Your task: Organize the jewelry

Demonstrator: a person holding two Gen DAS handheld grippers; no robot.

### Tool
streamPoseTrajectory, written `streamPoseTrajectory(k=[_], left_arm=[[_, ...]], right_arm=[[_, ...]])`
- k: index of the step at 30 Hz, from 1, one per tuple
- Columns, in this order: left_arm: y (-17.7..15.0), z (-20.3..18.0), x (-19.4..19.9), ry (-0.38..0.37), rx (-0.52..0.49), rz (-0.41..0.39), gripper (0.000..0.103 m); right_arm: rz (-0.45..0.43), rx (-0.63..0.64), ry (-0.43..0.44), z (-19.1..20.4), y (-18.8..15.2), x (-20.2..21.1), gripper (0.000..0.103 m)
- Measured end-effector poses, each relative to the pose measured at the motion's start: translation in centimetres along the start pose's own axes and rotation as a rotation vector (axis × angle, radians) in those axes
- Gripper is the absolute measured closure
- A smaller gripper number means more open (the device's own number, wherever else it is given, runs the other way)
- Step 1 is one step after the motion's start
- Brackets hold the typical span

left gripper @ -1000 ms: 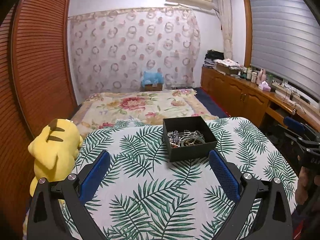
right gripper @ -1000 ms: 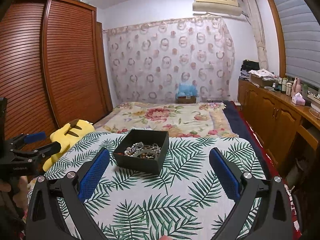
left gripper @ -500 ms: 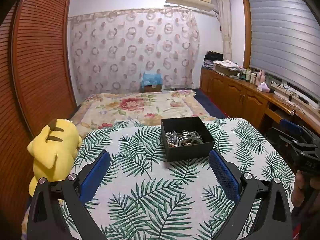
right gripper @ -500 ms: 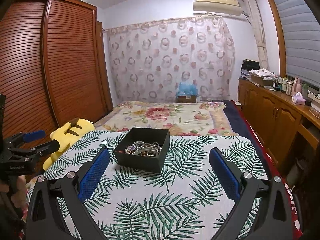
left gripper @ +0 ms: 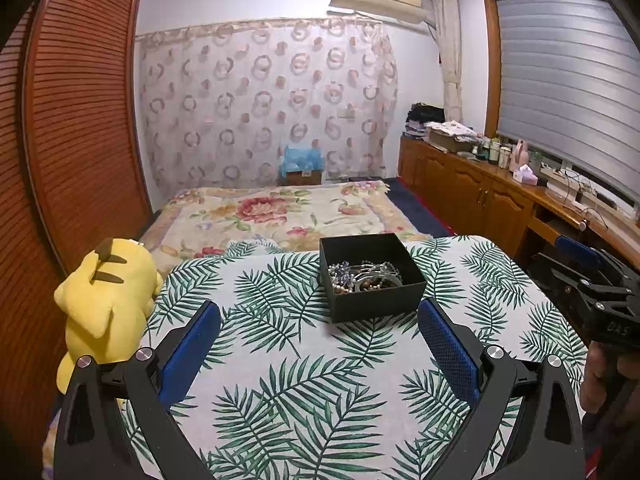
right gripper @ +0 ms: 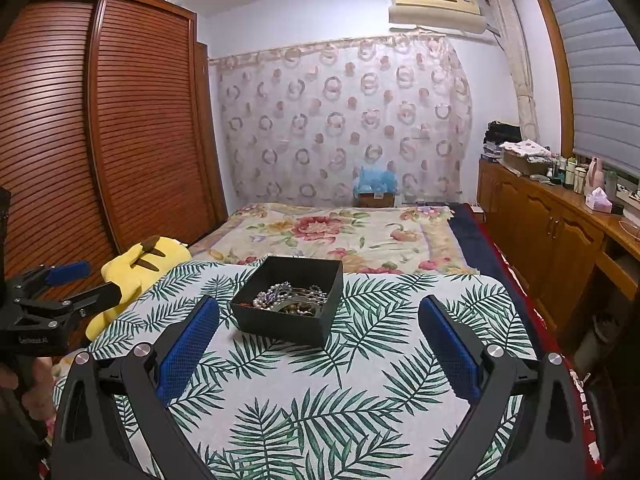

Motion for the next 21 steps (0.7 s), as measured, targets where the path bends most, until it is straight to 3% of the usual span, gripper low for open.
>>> streamPoseTrajectory(k=[21], left_arm=[[-0.03,-0.21,0.15,0.0,0.002,-0.002,0.008]], right_arm=[[-0.009,0.0,-0.008,0.27,0.13,0.01,0.003]])
Point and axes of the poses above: each gripper's, at about its wrist camera, not at the fingertips, and x roughly against the way its jaws point, z to its left, y to its top, the point moved 3 cm from there along -x, roughly the way its jaws point, and after that the axes turned 4 degrees about -z, right-handed, at the moved point
